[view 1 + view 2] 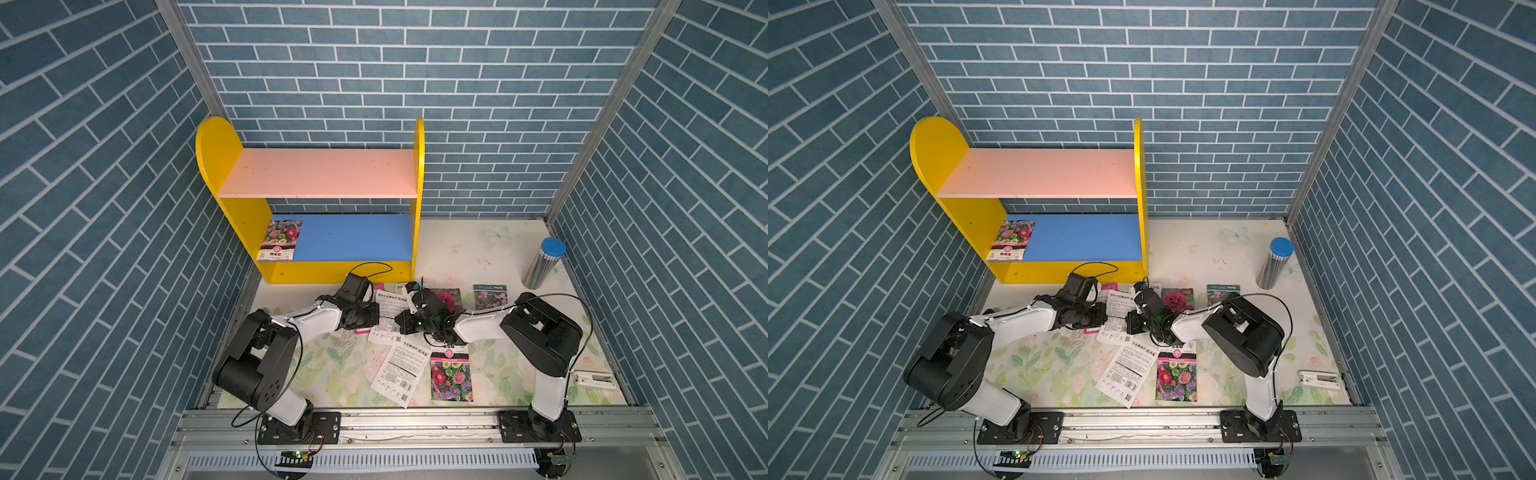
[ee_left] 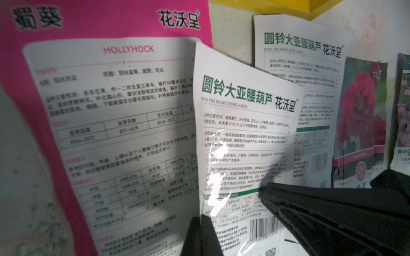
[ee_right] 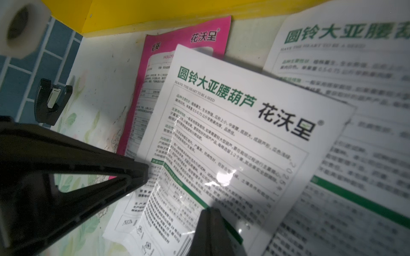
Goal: Take the seed bag off the shelf
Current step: Pick up the seed packet from the center of the board.
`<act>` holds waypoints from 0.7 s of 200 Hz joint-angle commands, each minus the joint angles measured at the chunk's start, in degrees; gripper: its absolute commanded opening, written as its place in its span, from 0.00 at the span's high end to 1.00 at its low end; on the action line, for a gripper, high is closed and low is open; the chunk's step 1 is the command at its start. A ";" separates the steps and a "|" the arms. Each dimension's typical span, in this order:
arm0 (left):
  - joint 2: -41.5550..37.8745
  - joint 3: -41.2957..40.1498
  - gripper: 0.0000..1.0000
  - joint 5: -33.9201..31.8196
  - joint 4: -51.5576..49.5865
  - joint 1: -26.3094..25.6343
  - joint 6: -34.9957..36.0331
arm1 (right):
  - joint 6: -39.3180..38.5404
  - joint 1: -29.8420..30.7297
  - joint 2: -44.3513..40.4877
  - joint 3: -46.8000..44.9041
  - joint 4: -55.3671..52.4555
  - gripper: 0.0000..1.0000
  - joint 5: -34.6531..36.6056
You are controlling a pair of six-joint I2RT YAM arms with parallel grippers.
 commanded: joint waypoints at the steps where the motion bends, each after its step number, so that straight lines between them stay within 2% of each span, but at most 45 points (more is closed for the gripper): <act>1: -2.77 2.29 1.00 -1.68 -3.30 -0.20 1.27 | -2.21 0.25 -3.24 -1.13 -1.63 0.83 -2.37; 43: -5.21 3.36 1.00 -1.76 -5.82 -0.28 1.91 | -4.41 0.26 -12.47 -2.07 -3.33 0.56 -4.08; 67: -7.25 3.90 1.00 0.92 -6.14 -0.24 1.80 | -5.86 0.17 -18.10 -3.34 -5.39 0.40 -5.01; 114: -14.08 6.95 1.00 6.54 -9.38 -0.24 1.57 | -7.60 -1.13 -30.33 -9.35 -9.33 0.01 -6.80; 140: -18.36 7.97 1.00 10.28 -9.48 -0.30 1.94 | -6.19 -2.88 -36.86 -14.45 -7.51 0.00 -11.20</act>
